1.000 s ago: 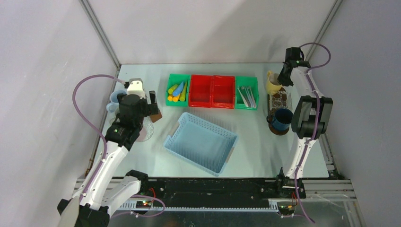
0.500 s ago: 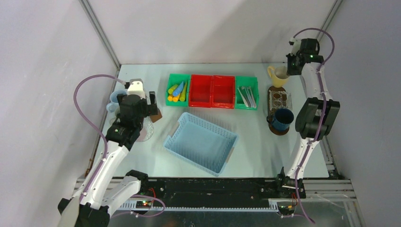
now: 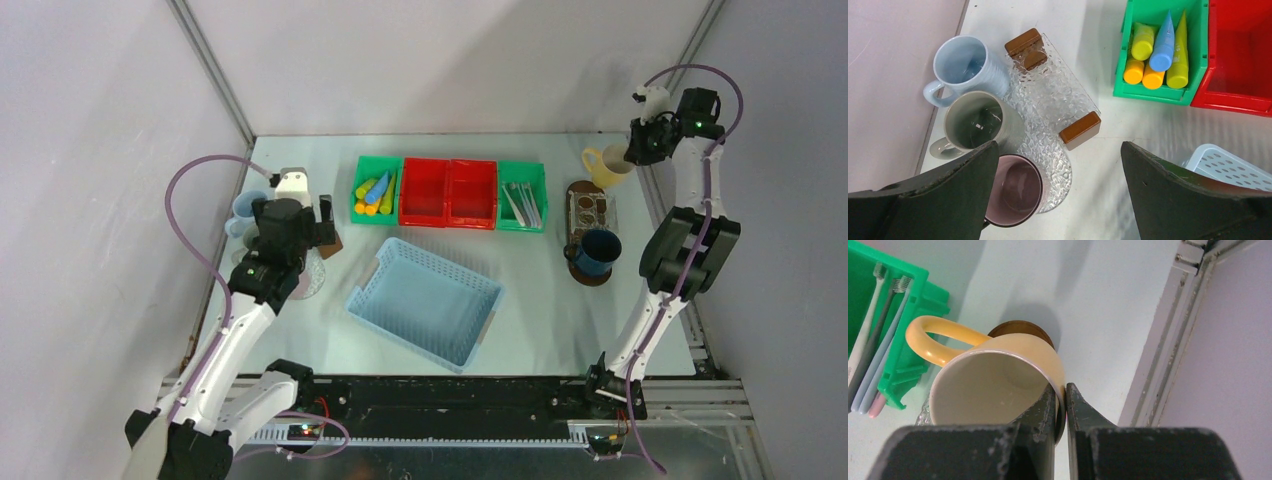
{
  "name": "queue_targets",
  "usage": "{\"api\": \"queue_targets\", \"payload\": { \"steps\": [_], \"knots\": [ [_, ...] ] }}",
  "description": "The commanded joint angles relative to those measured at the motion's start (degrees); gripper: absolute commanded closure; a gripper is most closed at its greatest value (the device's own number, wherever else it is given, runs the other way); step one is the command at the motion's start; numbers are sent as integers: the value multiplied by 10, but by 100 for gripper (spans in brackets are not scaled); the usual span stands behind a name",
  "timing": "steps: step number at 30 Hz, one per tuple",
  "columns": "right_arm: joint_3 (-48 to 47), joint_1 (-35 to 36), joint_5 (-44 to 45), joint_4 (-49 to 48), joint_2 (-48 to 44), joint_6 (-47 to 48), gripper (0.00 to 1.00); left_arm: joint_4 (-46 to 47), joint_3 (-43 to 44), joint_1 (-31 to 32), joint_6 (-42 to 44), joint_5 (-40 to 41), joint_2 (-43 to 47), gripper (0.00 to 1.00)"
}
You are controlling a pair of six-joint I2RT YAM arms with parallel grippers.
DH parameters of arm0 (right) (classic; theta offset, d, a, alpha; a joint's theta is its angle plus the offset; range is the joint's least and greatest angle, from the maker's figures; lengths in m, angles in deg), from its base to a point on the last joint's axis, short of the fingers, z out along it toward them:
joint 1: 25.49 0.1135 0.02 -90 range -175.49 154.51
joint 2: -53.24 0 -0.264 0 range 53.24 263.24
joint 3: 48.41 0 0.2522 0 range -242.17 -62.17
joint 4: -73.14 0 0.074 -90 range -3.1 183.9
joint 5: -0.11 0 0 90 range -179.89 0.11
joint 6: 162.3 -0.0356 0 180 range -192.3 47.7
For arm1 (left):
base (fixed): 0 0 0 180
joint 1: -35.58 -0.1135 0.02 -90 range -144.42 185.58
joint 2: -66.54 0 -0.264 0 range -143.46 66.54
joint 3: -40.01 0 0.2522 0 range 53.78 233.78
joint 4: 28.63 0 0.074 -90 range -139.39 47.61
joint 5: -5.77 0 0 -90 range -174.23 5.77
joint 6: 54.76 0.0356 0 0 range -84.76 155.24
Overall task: Prepare toiletry sets of a toothbrush and toothpaste on the tray
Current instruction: Adjust the cup on the tray.
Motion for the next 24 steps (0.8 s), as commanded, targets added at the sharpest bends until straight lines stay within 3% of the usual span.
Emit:
{"api": "queue_targets", "payload": {
  "steps": [1, 20, 24],
  "knots": [
    [-47, -1, -68, -9, 9, 44, 100, 23, -6, -3, 16, 10, 0, 2],
    [-54, 7, -87, 25, 69, 85, 100, 24, -7, -2, 19, 5, -6, 2],
    [-55, 9, -96, 28, 74, 90, 94, 24, -6, -3, 19, 5, -7, 2]
  ]
}}
